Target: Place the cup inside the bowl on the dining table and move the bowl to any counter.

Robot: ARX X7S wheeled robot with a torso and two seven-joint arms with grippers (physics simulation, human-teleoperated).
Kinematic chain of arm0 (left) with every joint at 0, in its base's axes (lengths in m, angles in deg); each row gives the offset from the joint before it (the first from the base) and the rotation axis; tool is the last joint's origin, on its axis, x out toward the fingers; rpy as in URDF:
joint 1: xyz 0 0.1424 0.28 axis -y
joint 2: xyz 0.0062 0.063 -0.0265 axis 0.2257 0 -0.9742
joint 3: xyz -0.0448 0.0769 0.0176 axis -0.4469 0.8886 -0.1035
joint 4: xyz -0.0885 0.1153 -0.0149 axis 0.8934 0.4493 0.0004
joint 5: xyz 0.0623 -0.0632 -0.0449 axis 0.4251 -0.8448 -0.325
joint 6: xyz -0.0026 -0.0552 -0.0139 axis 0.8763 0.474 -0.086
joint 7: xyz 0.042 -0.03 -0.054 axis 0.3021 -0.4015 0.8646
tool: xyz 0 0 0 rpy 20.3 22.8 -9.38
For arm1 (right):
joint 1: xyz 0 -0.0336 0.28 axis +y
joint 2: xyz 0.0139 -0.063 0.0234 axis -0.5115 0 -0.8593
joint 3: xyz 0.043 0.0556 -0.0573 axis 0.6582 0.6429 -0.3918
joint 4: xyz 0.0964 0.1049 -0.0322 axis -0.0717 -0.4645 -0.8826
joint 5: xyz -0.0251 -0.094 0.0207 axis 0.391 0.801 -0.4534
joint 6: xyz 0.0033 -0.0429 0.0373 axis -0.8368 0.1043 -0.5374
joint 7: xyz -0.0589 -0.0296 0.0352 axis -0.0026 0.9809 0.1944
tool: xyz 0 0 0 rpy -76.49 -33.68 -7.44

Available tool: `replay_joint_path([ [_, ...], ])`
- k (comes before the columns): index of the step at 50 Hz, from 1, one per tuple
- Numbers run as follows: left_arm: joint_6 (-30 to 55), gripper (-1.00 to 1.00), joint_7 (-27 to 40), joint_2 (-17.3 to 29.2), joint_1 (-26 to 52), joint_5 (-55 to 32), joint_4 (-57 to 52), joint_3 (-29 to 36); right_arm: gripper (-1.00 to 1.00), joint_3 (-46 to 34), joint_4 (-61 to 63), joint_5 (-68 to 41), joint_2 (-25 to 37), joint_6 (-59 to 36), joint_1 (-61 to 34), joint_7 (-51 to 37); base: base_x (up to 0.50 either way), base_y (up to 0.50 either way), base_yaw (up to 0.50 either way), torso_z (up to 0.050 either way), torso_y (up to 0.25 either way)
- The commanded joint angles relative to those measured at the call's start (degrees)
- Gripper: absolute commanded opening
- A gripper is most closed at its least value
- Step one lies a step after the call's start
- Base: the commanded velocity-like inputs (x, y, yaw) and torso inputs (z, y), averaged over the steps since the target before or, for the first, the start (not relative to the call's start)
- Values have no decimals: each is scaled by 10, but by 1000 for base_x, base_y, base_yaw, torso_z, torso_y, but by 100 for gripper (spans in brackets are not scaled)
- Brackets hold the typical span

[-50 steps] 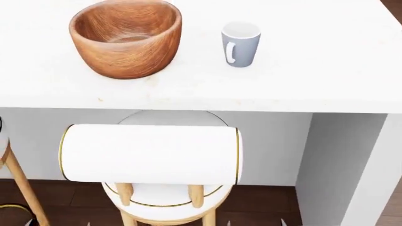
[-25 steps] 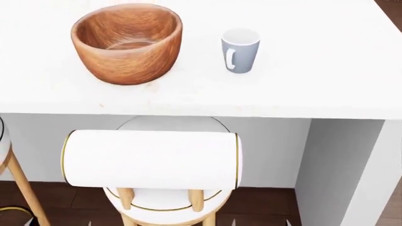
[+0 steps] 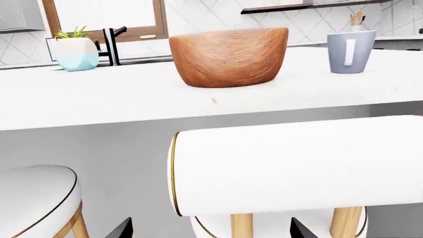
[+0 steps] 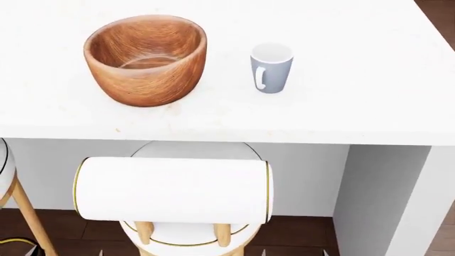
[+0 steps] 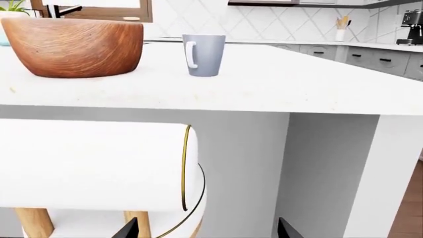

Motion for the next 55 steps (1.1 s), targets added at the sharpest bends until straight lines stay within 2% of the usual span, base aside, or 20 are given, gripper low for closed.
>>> replay_joint_path([
  [1,-6,100,3,3,1,-1,2,4,100,-4,0,-2,3,0,0,-4,0,0,0,50,0],
  [10,32,100,6,8,1,-6,-11,8,100,-7,-3,-3,5,0,-2,-7,0,0,0,12,0],
  [11,11,100,-15,-65,3,18,-9,-101,100,73,4,38,-47,9,-5,90,0,0,4,0,0],
  [12,37,100,-101,-83,-8,79,-13,-101,100,112,0,99,-95,-12,11,110,0,0,0,0,0],
  [28,42,100,-79,-73,-4,76,-15,-76,100,81,7,75,-71,-13,11,80,0,0,0,0,0],
  [33,70,100,-67,-71,-2,64,-46,-85,100,86,59,58,-67,-45,10,71,0,0,0,0,0],
  [43,305,100,-58,-53,37,37,-267,-94,100,80,255,46,-47,-251,-56,50,0,0,0,0,0],
  [49,422,100,-50,-38,100,43,-332,-88,100,110,340,23,-29,-356,-103,41,0,0,0,0,0],
  [55,507,100,-55,-21,142,39,-384,-85,100,128,385,22,-4,-422,-146,36,0,0,0,0,0],
])
